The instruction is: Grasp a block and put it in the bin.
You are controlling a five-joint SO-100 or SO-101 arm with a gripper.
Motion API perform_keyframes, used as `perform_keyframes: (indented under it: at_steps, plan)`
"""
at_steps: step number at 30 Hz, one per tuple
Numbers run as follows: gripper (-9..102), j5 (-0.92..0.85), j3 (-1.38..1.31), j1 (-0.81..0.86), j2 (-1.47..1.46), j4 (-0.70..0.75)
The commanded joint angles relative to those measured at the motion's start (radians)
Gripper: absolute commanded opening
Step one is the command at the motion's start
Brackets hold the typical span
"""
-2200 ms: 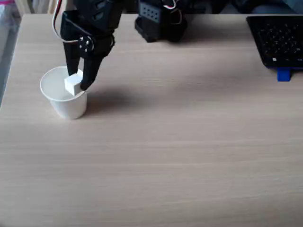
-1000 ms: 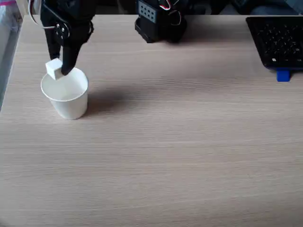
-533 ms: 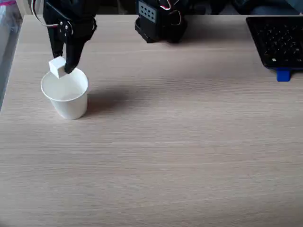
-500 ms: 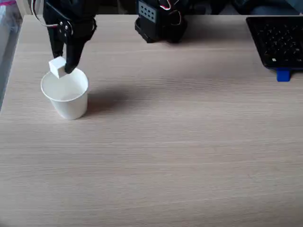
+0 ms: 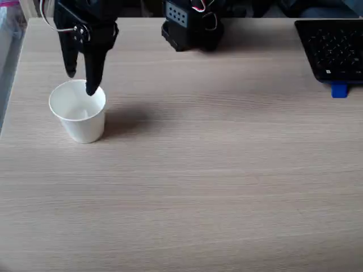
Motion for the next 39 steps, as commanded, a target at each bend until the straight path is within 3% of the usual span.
perform_keyframes:
  at_steps: [1,10,20,39]
  plan:
    - [25,0.009,0.002,-0.009,0.041,-0.014]
    - [23,0.006,0.009,-0.005,0.041,-0.029]
    - [4,0.005,0.066,-0.026,0.095,-0.044]
    - [0,-0.003,0.39,-0.193,0.439,-0.078]
